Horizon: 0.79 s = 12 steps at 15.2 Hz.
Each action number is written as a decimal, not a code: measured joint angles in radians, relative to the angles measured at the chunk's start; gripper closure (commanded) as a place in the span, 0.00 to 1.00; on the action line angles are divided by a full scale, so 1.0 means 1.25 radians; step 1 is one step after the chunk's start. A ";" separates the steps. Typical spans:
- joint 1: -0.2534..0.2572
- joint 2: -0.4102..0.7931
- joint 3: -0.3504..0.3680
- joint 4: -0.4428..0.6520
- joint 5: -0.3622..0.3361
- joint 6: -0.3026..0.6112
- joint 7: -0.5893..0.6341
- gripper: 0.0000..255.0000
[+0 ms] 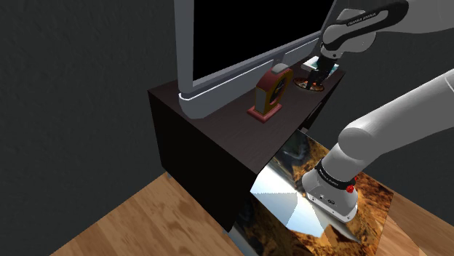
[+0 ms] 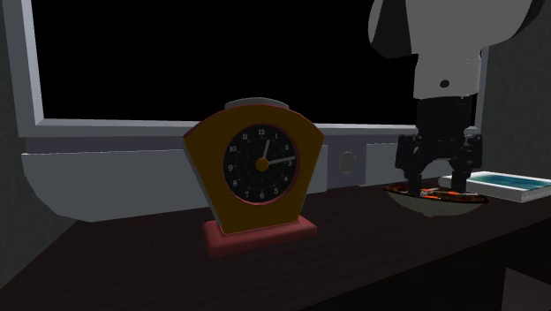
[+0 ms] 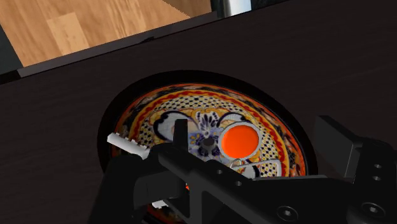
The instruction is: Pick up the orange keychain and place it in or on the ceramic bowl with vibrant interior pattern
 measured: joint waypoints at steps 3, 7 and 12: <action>-0.001 -0.007 0.003 0.010 -0.001 -0.016 0.000 0.00; -0.005 -0.051 0.027 0.052 -0.005 -0.100 0.013 0.00; -0.005 -0.053 0.028 0.064 -0.004 -0.115 0.010 0.00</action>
